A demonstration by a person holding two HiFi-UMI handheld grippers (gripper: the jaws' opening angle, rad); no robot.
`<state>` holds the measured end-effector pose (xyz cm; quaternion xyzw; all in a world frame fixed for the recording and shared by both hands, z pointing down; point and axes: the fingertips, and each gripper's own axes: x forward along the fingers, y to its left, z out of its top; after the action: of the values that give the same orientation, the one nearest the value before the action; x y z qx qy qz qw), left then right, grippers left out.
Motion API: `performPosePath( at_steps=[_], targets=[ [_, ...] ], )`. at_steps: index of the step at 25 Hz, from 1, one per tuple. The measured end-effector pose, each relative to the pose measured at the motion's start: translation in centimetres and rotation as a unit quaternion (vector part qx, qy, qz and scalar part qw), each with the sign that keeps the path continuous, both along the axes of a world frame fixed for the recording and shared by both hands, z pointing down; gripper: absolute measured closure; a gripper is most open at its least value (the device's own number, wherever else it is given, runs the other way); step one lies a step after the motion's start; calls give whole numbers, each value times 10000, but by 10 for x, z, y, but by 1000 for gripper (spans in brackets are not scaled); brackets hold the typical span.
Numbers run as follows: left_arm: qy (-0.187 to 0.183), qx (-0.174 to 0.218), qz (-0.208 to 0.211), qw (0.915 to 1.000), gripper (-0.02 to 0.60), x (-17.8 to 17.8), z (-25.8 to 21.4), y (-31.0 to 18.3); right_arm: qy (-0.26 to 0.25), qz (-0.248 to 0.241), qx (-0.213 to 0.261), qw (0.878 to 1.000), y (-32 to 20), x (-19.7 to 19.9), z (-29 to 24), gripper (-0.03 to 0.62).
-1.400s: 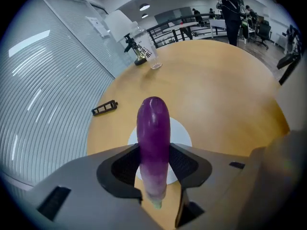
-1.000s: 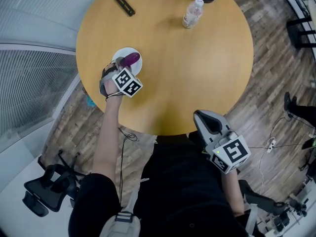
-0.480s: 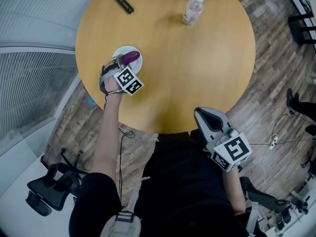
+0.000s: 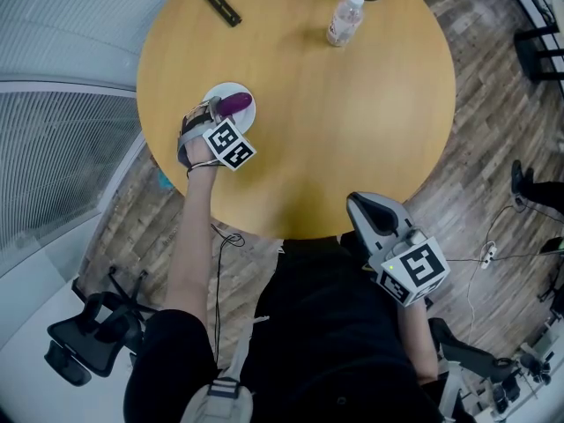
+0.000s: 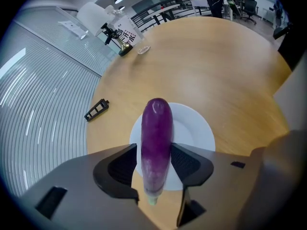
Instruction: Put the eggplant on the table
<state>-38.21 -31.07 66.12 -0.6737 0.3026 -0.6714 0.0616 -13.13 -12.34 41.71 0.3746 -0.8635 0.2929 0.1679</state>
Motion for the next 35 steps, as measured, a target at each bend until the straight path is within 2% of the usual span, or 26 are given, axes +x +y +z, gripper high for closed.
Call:
performPosePath(
  at_steps=[24,32,35],
  targets=[
    [63,4,-88,9999,351,-5,-1,8,0,18,119,9999,9,2,-4,572],
    [101,244,-128,9996,355,-4,-19,11,-31,-43,270,9996,13,1,-10,572],
    [113,433,-150,9989,376,-4,-34,13,-66,-85,354,9993,18,1,-14,572]
  ],
)
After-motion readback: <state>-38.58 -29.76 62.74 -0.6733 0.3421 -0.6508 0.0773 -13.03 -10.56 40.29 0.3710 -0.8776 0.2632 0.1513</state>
